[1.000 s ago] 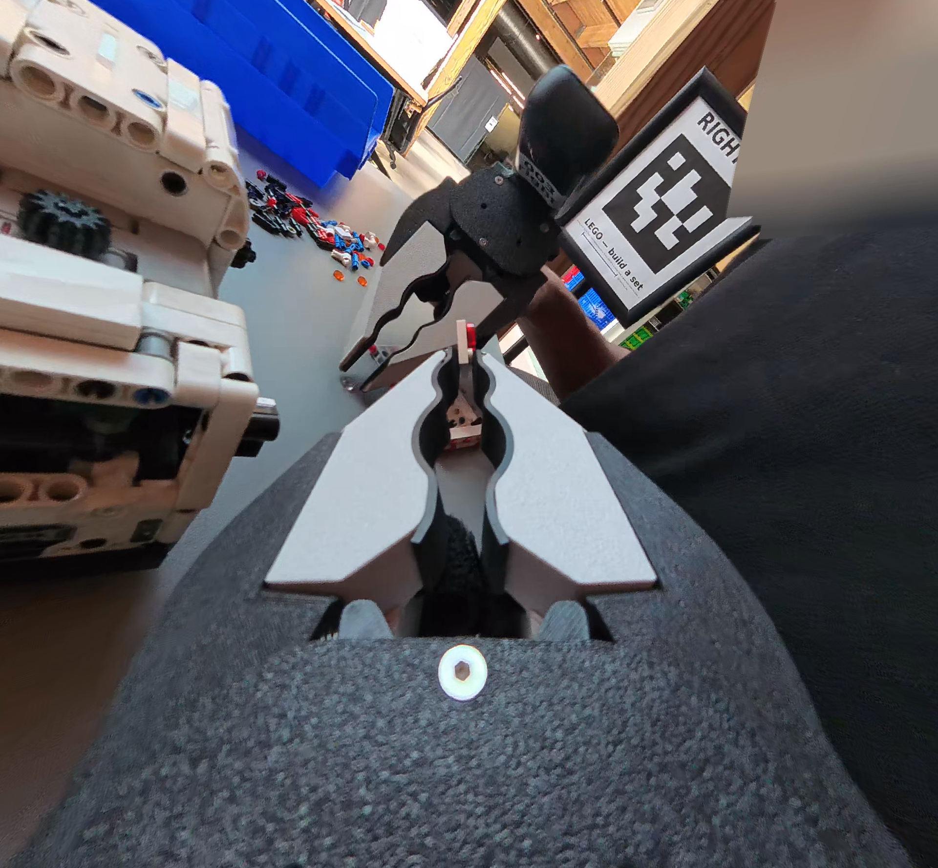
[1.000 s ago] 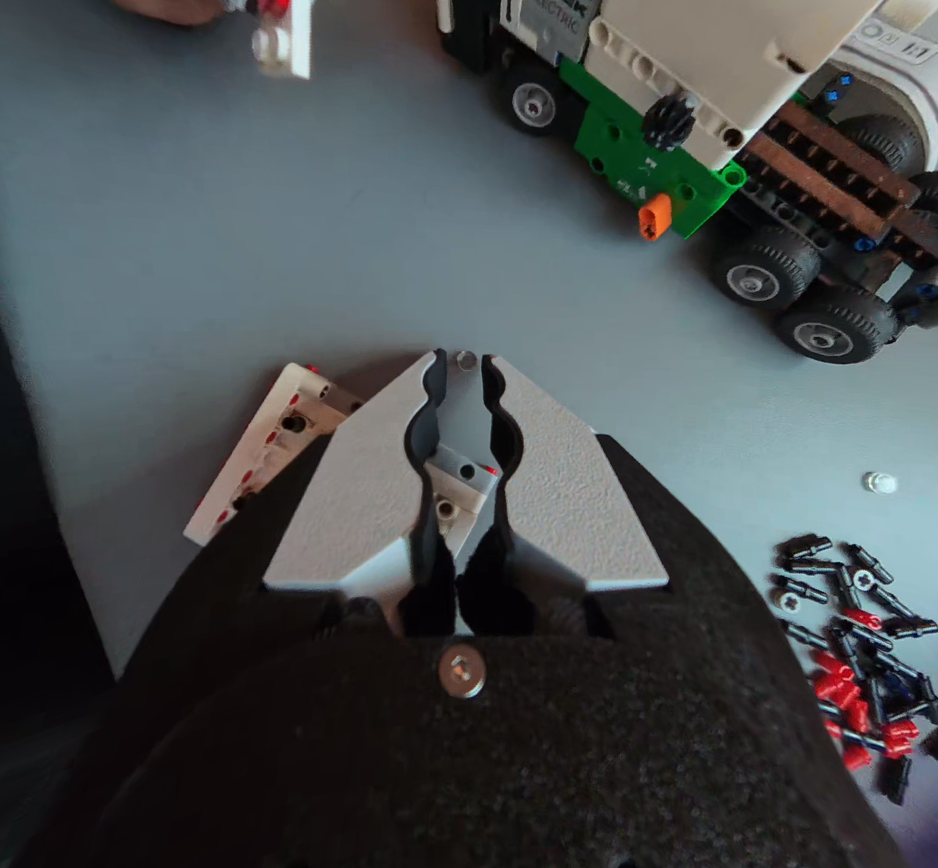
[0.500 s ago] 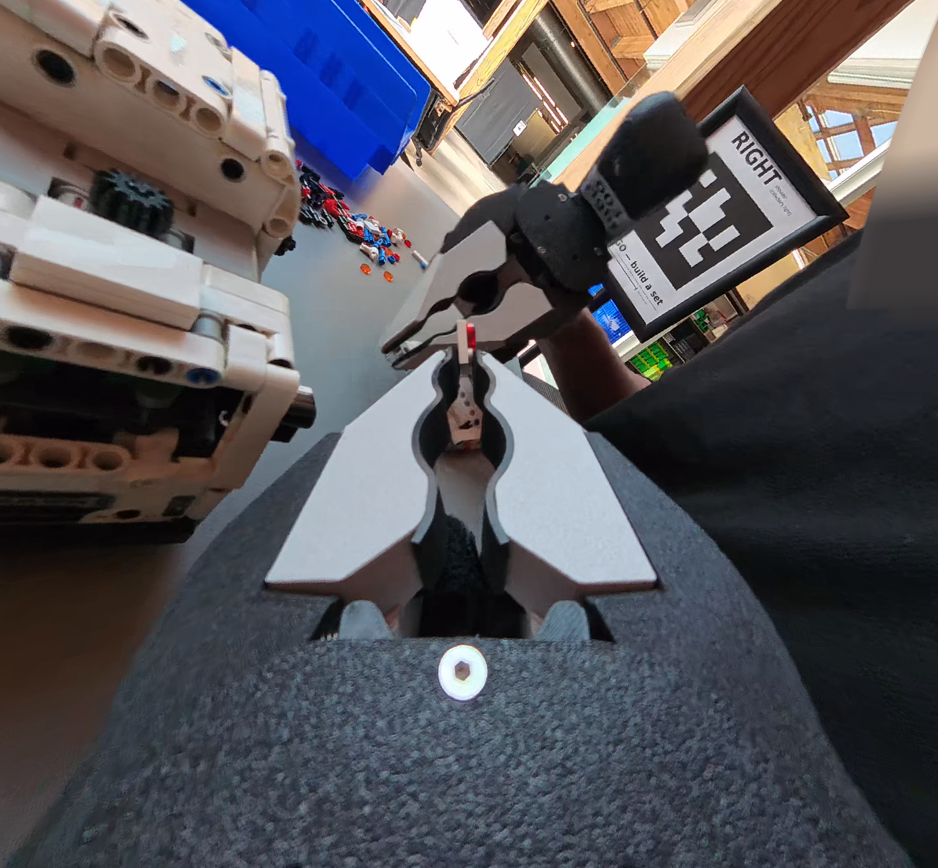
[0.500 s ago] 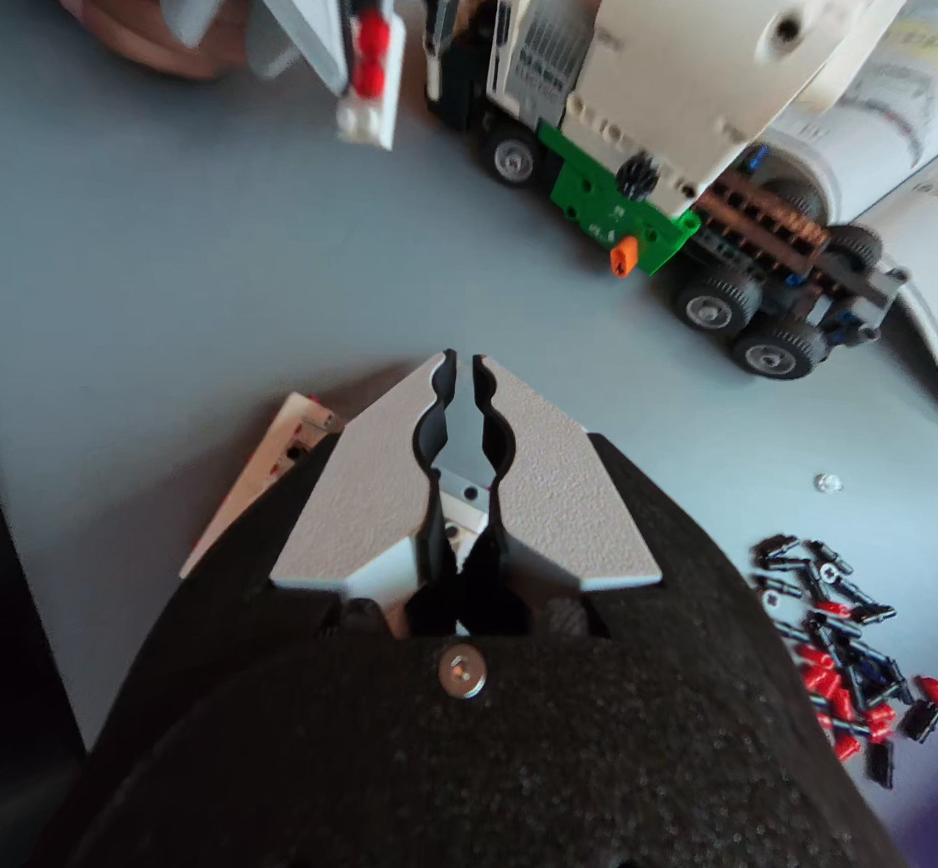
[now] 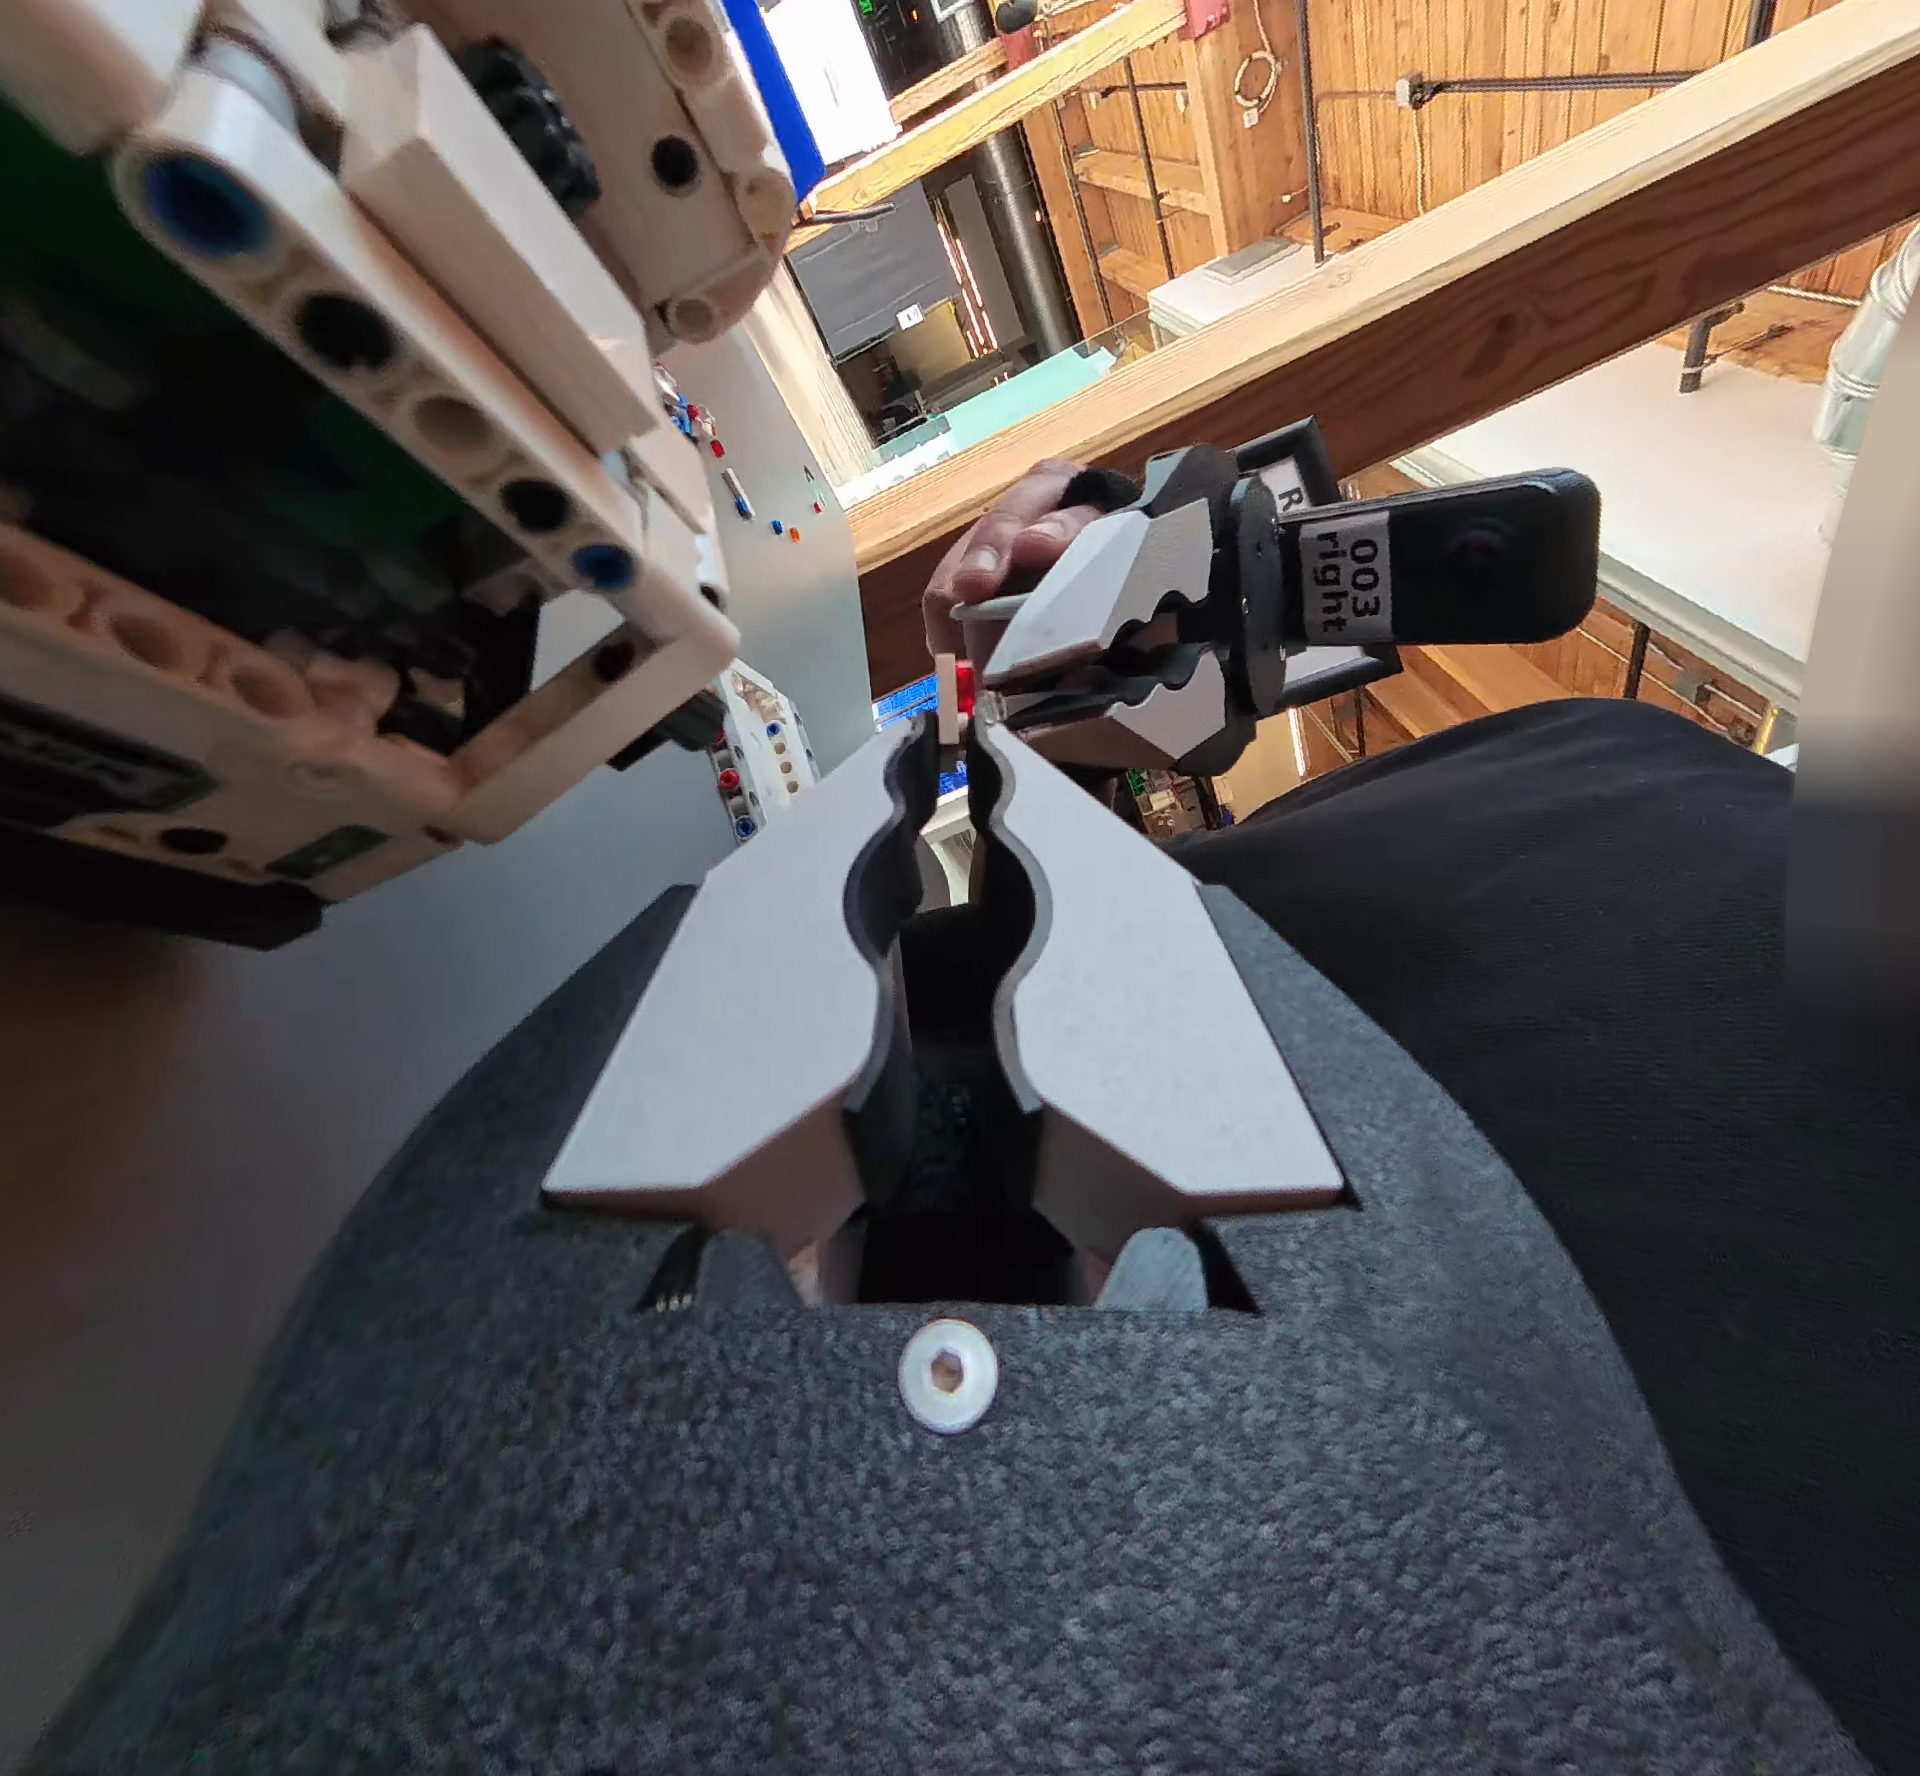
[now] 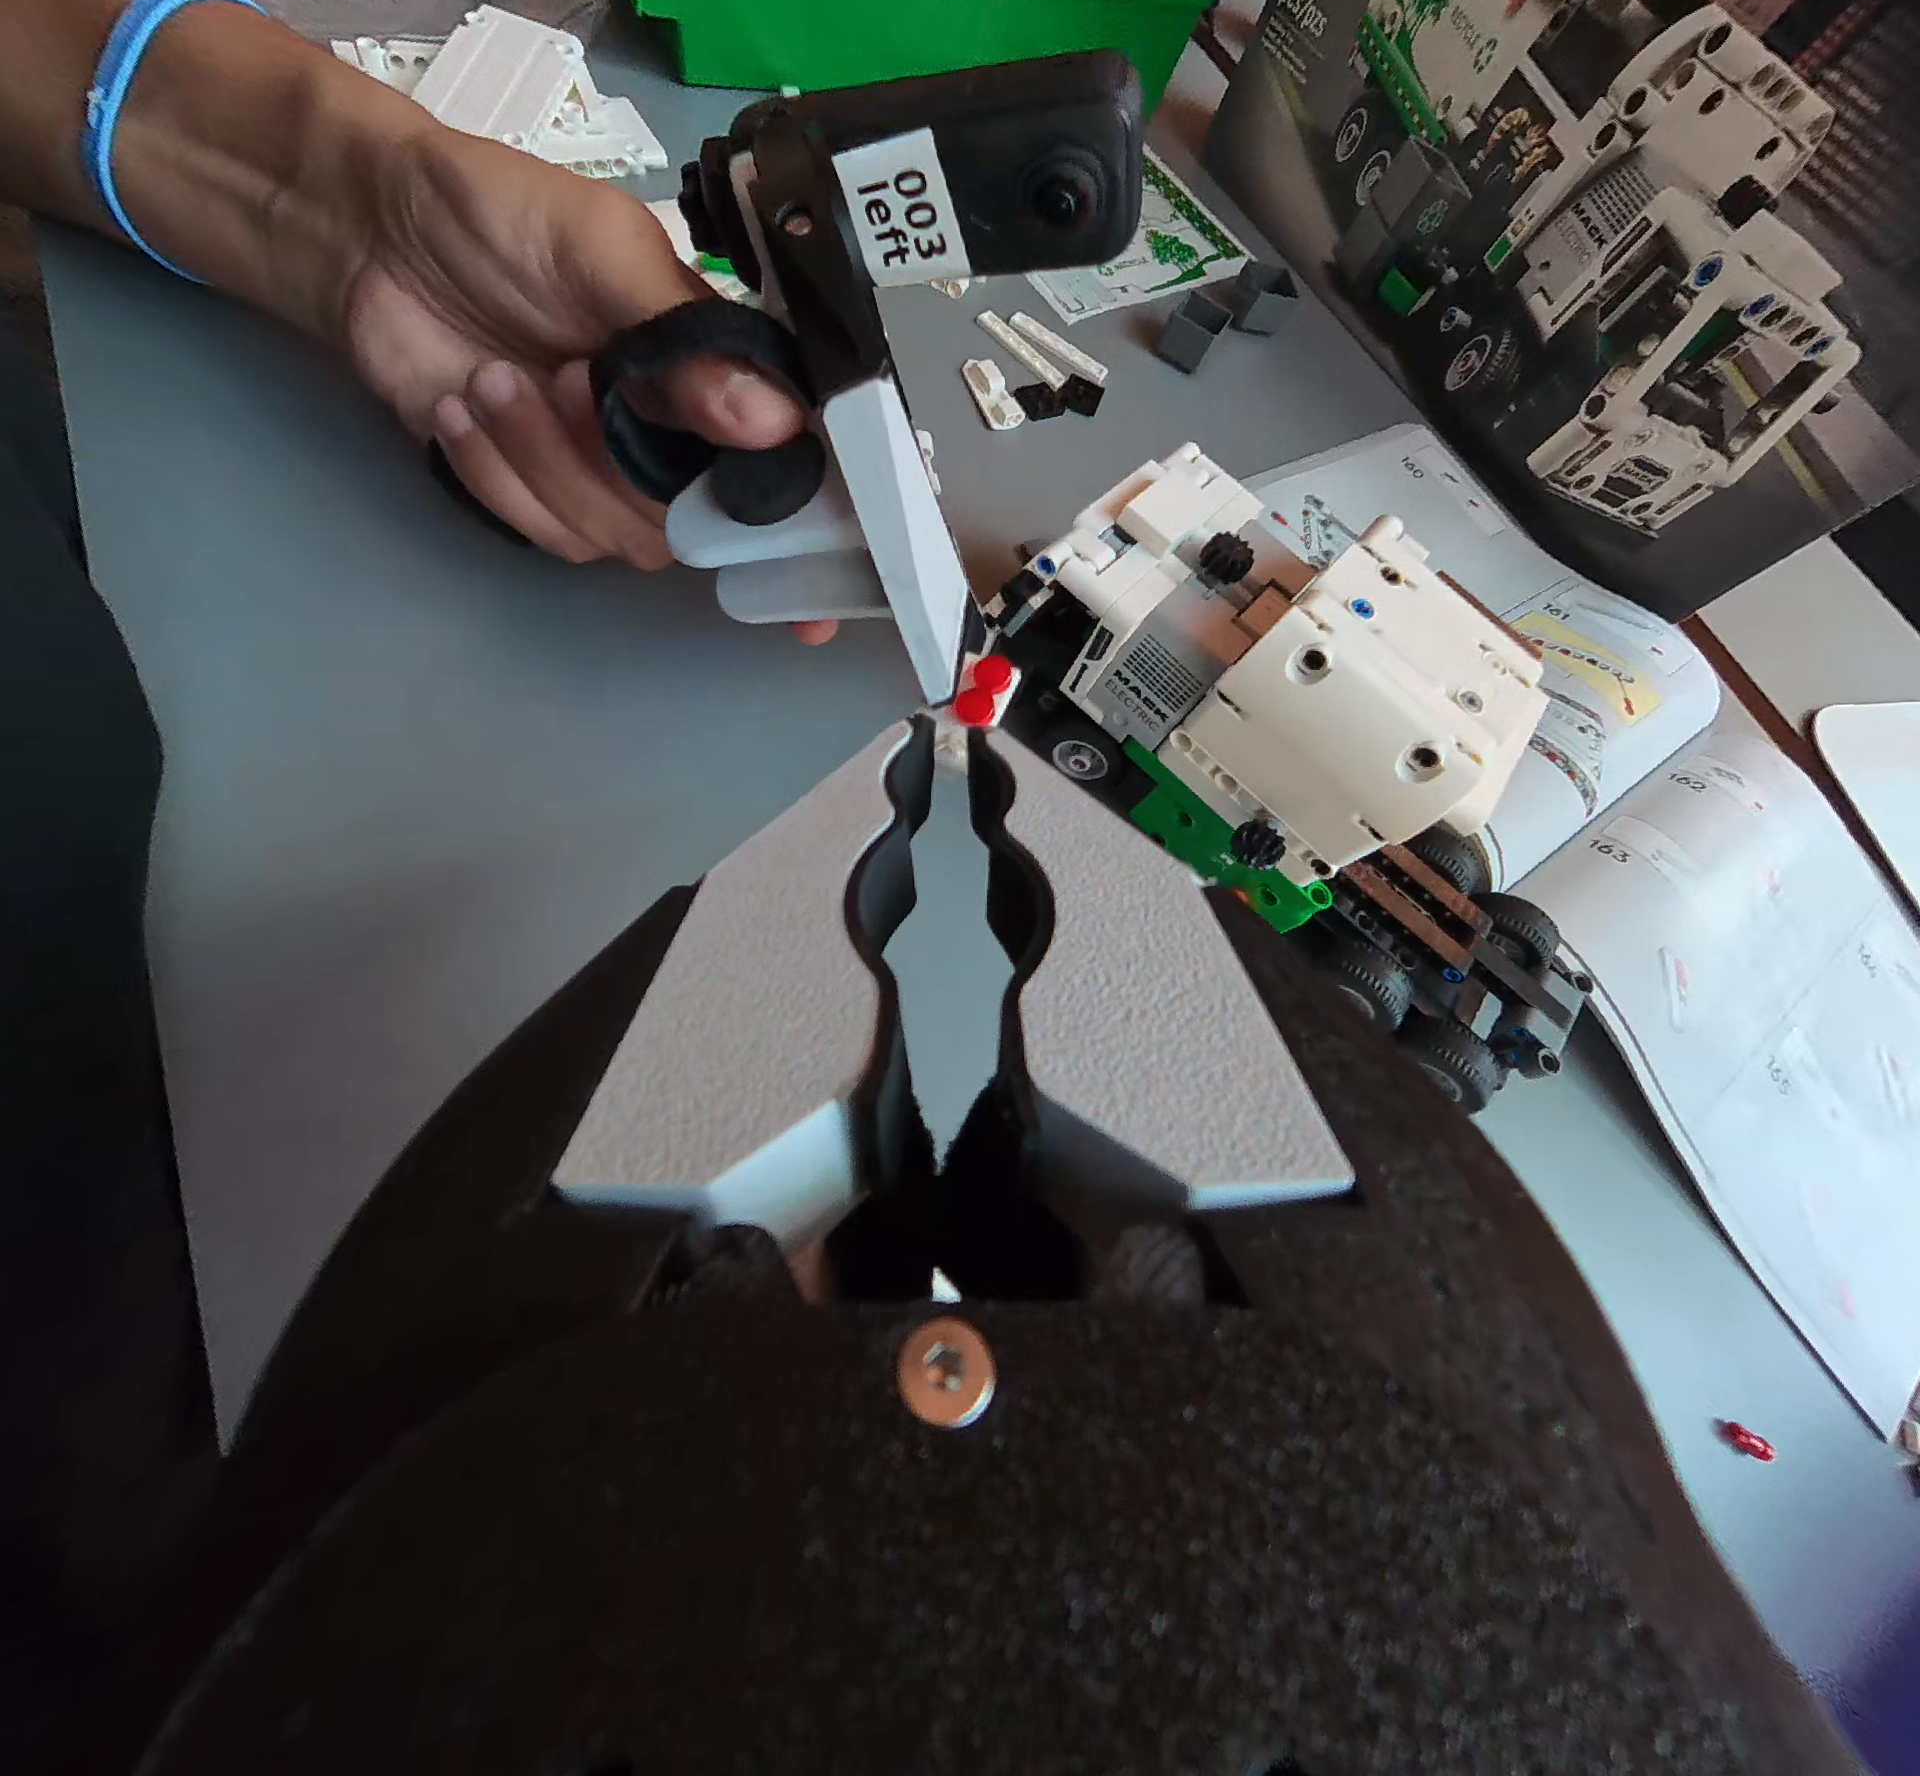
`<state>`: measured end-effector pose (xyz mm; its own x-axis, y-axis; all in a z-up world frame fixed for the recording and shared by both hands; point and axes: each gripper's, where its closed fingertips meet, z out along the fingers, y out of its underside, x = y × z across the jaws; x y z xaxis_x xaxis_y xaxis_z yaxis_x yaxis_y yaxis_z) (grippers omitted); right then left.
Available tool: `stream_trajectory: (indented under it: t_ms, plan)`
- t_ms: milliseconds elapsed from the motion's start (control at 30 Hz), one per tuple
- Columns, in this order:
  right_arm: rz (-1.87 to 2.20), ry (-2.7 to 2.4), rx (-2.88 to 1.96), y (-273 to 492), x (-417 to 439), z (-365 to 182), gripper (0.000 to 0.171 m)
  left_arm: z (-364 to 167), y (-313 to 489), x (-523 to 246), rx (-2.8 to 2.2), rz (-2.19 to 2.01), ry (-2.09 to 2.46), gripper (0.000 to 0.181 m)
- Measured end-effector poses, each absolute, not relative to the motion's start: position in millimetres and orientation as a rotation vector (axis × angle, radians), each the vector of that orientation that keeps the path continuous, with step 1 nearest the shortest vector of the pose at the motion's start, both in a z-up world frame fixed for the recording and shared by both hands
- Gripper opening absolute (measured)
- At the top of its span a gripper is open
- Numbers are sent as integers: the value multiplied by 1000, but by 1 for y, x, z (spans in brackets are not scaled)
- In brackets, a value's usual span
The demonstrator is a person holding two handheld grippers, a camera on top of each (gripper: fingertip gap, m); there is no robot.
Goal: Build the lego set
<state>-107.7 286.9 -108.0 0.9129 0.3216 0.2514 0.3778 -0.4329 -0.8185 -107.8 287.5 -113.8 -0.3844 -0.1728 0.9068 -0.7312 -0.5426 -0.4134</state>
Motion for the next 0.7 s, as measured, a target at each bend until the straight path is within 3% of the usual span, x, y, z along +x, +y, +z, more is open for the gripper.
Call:
stream_trajectory:
  t_ms: [700]
  plan:
    - [-54, -550, -2126, 300, -107, -108, 7, -109, 292, -108, 1410, 1955, -979, 2]
